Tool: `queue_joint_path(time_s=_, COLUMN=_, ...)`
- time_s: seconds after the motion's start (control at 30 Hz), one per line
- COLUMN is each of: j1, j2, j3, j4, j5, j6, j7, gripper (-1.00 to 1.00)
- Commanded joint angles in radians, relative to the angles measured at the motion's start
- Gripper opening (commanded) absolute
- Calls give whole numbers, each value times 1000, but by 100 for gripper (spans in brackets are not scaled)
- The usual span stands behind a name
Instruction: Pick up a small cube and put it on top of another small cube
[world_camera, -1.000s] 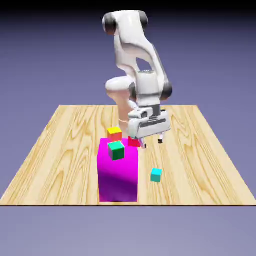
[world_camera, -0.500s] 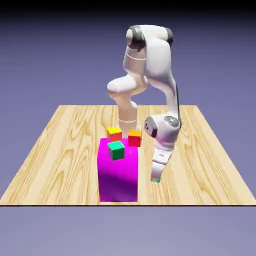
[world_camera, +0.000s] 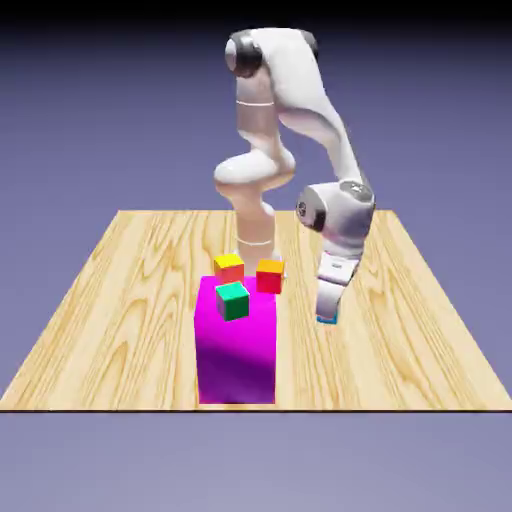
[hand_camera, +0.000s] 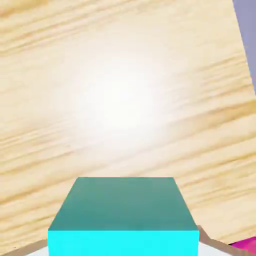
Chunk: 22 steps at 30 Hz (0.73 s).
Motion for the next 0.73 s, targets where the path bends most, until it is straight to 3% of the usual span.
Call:
queue_joint_path(time_s=0.0, j1=-10, j2=-34, j3=15, j4=16, j5=-4, j6=-43, j7=-4, gripper=-100)
queue_joint_path(time_s=0.37, j1=-316, j2=-395, j3=-96, j4=81, j5=-177, j6=-479, j7=-312, gripper=-100)
queue_joint_path(time_s=0.43, j1=-322, j2=-404, j3=-94, j4=83, j5=-173, j6=-485, j7=-318, gripper=-100)
queue_joint_path(time_s=0.6, j1=-338, j2=-343, j3=-138, j4=-48, j5=-205, j6=-291, j7=-308, gripper=-100)
queue_joint_path(time_s=0.63, j1=-338, j2=-343, j3=-138, j4=-48, j5=-205, j6=-291, j7=-308, gripper=100)
queue_joint_path(time_s=0.7, j1=-335, j2=-356, j3=-128, j4=-18, j5=-198, j6=-335, j7=-310, gripper=100)
